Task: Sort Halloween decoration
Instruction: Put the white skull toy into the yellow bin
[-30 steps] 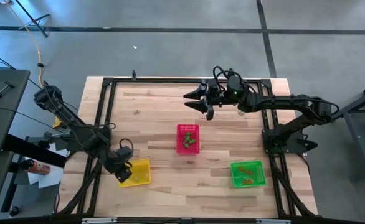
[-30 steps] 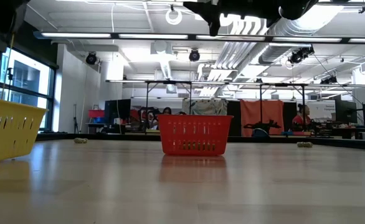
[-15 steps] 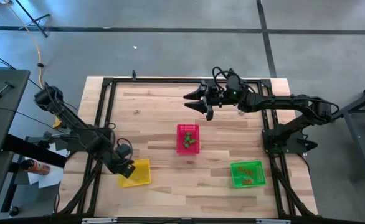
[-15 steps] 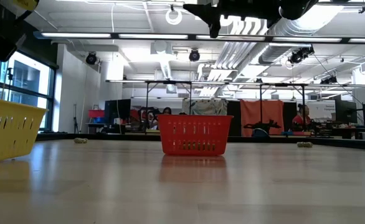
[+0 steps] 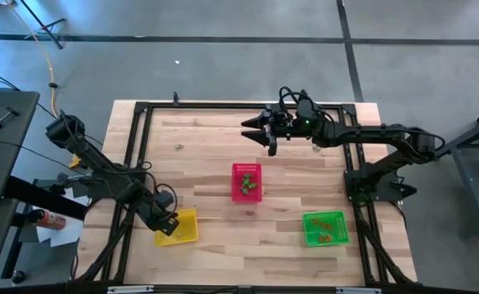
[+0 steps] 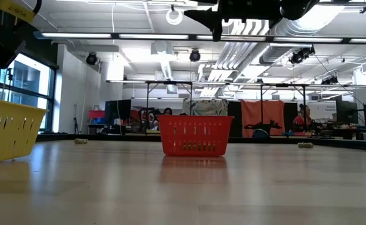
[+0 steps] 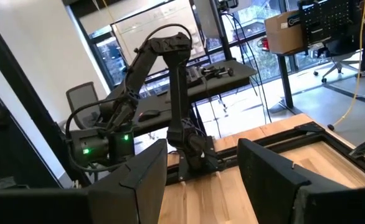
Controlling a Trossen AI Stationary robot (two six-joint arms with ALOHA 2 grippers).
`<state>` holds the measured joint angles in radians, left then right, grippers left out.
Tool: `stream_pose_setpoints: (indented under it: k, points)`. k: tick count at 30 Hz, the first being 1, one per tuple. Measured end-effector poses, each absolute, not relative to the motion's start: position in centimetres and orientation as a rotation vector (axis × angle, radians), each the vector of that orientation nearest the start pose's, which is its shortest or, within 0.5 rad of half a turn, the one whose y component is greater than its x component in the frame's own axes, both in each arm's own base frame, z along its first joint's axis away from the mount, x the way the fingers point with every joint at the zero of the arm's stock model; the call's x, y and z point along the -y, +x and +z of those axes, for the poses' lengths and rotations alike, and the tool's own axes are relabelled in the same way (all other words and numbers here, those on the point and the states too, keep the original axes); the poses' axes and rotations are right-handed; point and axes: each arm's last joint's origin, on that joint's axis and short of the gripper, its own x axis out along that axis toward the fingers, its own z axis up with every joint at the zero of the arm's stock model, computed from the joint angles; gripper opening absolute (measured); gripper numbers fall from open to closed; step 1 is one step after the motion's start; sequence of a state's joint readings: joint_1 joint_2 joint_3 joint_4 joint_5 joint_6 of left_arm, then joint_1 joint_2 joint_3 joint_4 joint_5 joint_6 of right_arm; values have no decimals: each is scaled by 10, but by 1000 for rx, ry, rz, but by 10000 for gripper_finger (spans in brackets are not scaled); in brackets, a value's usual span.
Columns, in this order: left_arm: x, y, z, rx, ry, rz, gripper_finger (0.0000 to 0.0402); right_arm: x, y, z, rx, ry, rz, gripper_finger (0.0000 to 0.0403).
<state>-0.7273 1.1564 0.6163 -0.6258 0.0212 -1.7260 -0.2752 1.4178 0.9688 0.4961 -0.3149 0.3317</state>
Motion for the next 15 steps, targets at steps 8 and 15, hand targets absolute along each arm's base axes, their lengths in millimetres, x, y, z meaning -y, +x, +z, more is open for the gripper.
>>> stream_pose_setpoints:
  k: [8,15]
  points:
    - [129,144,182,-1288,-1063,436,75,79,312,317,38,318,47,191]
    - [128,146,186,-1267,-1096,412,116,79,312,317,38,317,48,191]
